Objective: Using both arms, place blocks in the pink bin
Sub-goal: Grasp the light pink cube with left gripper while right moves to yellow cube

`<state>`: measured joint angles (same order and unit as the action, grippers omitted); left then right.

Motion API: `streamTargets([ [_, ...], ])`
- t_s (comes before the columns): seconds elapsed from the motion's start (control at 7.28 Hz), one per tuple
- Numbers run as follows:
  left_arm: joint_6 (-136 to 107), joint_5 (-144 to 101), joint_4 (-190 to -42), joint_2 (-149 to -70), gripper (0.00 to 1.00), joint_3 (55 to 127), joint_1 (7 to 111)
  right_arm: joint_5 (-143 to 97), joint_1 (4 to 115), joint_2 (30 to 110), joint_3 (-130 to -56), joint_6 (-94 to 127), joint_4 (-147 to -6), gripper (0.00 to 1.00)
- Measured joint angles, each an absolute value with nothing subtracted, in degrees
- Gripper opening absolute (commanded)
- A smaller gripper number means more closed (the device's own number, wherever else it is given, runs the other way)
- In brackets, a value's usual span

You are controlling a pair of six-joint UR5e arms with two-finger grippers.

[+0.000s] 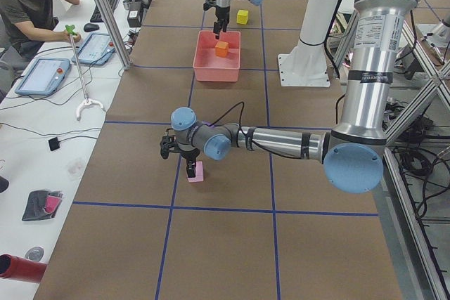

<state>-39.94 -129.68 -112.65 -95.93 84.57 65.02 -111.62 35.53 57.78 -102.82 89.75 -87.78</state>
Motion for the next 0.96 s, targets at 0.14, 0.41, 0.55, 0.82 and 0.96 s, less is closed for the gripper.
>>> streamTargets([
  [0.14, -40.68, -129.61, -112.8, -96.38, 0.85, 83.3, 64.36, -111.62, 35.7, 57.89, -102.94, 89.74, -87.75, 1.0],
  [0.41, -40.85, -129.56, -112.92, -97.01, 0.0, 81.64, 63.95, -113.22, 38.37, 59.54, -105.6, 89.57, -87.99, 1.0],
  [0.55, -40.84, -129.59, -112.85, -97.59, 0.0, 81.26, 63.94, -116.64, 42.03, 62.63, -108.65, 88.06, -88.06, 1.0],
  [0.82, -41.29, -130.32, -111.19, -98.66, 0.0, 84.26, 63.97, -125.32, 50.4, 70.72, -112.33, 79.13, -87.99, 1.0],
  [0.96, -41.85, -131.12, -107.09, -99.84, 0.0, 88.43, 63.98, -126.97, 52.38, 75.98, -113.98, 74.56, -87.82, 1.0],
])
